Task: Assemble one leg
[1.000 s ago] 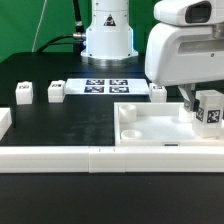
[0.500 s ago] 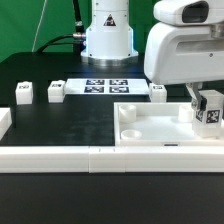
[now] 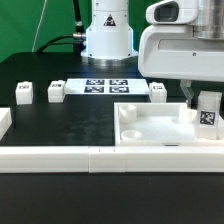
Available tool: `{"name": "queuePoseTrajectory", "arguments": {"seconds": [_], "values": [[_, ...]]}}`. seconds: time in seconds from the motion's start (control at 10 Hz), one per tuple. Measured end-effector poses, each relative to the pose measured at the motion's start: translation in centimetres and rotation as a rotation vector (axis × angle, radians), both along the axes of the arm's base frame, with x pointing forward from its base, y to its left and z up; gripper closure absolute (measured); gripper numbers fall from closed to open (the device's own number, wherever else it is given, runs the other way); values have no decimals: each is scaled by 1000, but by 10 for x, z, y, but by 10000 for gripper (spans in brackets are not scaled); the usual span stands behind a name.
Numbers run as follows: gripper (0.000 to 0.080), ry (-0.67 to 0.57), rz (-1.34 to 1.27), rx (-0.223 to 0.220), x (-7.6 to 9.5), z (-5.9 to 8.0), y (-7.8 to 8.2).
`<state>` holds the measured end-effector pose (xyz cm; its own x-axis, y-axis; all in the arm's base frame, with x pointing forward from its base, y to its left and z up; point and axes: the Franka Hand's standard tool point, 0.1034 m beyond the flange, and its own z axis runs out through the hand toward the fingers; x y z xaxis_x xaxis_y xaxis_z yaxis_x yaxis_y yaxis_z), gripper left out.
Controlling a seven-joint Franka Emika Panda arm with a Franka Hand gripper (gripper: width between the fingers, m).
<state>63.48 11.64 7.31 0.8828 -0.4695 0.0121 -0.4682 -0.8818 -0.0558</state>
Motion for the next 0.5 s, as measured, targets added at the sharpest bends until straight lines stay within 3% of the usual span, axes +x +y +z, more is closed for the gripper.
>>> {"name": "queuePoseTrajectory", "arguments": {"seconds": [0.3,0.5], "values": [[509,22,-508,7,-3,0,-2],[509,23,-711,21,-3,0,-3]]}}
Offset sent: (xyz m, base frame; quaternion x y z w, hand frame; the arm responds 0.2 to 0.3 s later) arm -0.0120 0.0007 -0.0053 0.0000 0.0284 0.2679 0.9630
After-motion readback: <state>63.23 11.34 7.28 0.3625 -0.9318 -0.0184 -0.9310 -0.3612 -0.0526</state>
